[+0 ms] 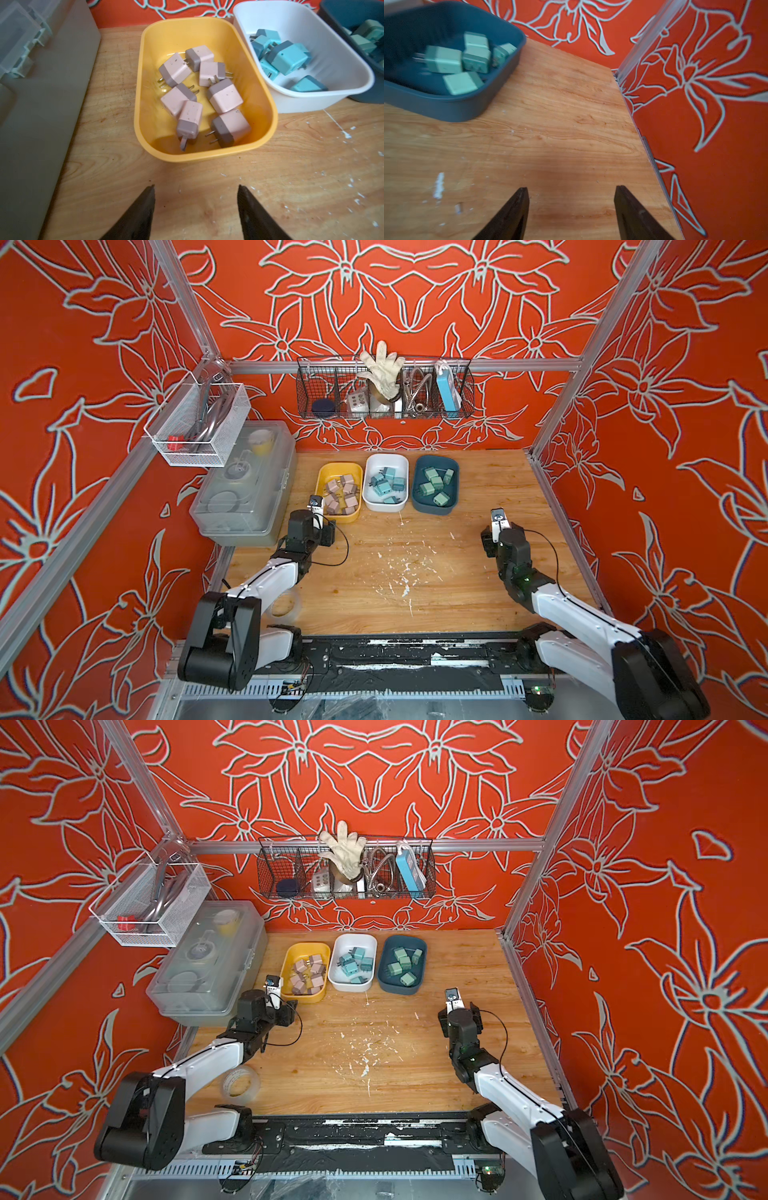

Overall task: Place the plugs by color into the storage box
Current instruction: Reset both arms

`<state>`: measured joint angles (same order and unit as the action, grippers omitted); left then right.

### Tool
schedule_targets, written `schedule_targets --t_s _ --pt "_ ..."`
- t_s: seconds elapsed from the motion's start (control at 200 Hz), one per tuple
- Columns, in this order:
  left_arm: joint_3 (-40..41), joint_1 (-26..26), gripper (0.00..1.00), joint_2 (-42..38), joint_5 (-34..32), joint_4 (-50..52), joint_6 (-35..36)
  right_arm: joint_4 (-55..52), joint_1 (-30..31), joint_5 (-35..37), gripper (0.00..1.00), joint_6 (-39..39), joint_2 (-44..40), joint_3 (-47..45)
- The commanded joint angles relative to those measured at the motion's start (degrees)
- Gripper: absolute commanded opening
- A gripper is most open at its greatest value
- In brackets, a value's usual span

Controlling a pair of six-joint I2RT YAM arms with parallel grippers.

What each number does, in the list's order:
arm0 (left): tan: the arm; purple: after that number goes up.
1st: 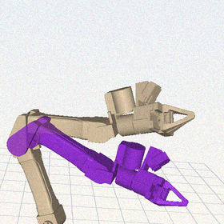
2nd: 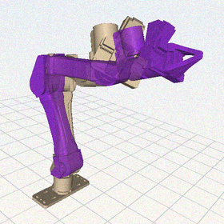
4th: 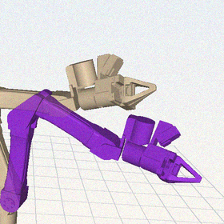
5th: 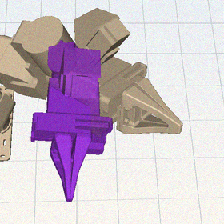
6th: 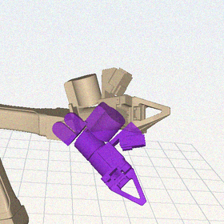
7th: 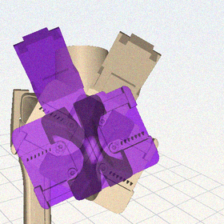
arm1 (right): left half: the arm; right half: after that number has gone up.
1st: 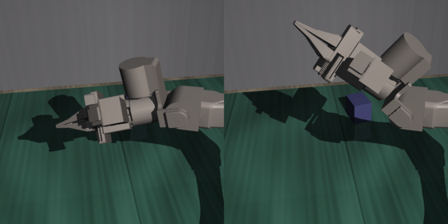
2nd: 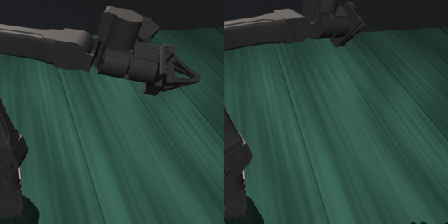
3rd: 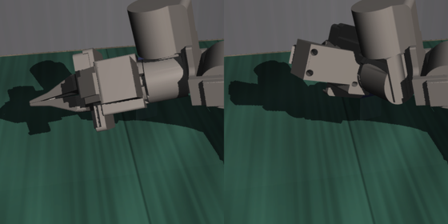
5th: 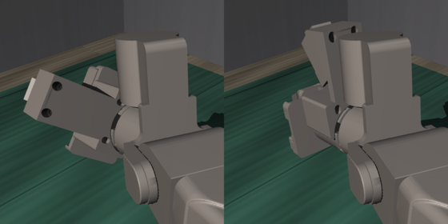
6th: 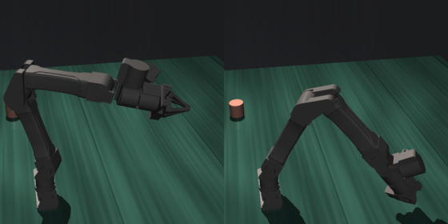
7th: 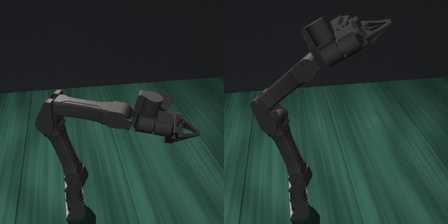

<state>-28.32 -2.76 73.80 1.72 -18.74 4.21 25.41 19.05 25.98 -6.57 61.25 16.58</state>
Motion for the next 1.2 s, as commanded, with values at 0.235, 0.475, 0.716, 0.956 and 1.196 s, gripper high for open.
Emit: schedule_targets --t_s 0.235,0.475,0.716,0.956,1.196 --pt "9.54 10.39 0.62 3.9 12.19 -21.59 -5.57 18.57 -6.33 -8.8 0.65 -1.82 15.36 1.35" --pt "11.78 7.49 0.71 7.14 9.77 -28.42 -3.14 25.01 -16.54 -19.42 0.72 6.43 21.58 0.98" --pt "10.47 7.16 1.0 6.54 6.02 -25.04 -4.21 23.13 -16.79 -19.46 0.99 6.53 20.74 1.36" --pt "10.48 7.11 1.0 6.63 5.93 -25.12 -4.21 20.97 -16.68 -19.42 0.99 6.51 19.93 1.79" --pt "10.32 7.07 1.0 6.73 5.75 -24.85 -4.18 19.64 -16.68 -19.43 0.99 6.49 19.49 2.05"
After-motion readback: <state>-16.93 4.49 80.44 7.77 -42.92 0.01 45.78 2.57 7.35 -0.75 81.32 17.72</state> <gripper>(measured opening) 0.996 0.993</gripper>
